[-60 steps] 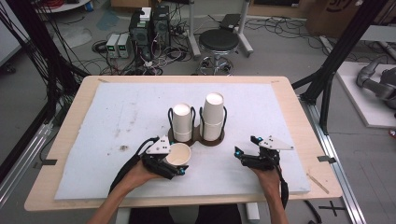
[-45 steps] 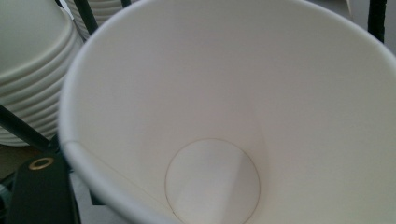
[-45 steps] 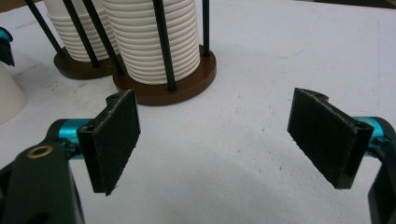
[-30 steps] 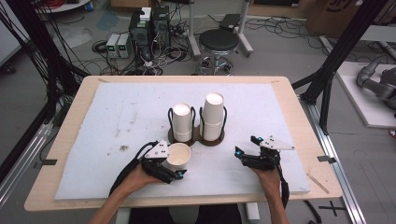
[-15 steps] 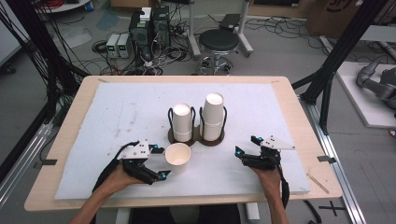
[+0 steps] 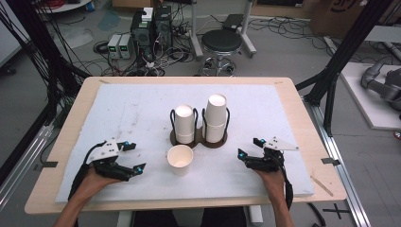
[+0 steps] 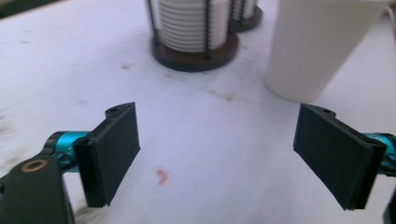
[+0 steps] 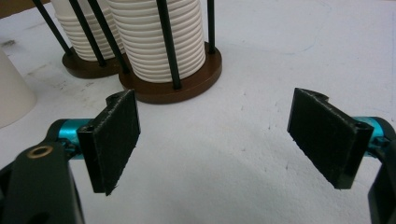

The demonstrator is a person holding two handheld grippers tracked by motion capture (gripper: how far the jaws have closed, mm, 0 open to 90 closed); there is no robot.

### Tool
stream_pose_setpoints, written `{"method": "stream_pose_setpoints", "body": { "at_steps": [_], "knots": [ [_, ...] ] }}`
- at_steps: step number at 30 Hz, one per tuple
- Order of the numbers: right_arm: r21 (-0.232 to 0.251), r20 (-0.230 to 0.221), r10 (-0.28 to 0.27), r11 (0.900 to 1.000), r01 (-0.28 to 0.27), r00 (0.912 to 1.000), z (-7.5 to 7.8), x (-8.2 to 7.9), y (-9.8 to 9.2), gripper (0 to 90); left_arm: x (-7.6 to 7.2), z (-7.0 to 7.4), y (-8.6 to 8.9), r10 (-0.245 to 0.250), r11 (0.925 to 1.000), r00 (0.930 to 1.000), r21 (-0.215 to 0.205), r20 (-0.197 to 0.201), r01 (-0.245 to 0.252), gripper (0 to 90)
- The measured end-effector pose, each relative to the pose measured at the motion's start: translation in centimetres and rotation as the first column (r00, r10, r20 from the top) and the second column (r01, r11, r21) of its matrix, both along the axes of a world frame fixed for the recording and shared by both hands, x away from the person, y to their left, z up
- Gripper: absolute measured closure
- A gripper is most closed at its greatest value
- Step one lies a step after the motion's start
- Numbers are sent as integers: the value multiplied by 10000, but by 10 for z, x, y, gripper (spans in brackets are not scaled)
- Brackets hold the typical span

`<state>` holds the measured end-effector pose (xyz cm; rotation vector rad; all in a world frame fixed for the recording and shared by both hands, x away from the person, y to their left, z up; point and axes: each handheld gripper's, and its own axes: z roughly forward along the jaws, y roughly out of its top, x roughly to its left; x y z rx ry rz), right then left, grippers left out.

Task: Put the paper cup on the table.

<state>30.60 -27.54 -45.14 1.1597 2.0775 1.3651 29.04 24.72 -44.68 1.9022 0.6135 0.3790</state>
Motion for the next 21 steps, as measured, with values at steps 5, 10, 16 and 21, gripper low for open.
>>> {"method": "stream_pose_setpoints", "body": {
  "at_steps": [5,10,16,21],
  "knots": [
    [-42,21,13,10000,-13,10000,0,-1,0,175,1,-6,18,621,9972,9979,-436,158,-613,113],
    [27,126,-48,10000,48,9999,0,-2,0,175,0,-6,26,1052,9913,9941,-826,280,-1026,99],
    [-36,-43,-22,10000,22,10000,0,1,0,175,1,-6,35,1639,9783,9858,-1343,364,-1577,99],
    [4,118,-73,10000,73,9999,0,-1,0,175,1,-9,38,1983,9706,9789,-1488,501,-1890,99]
  ]
}}
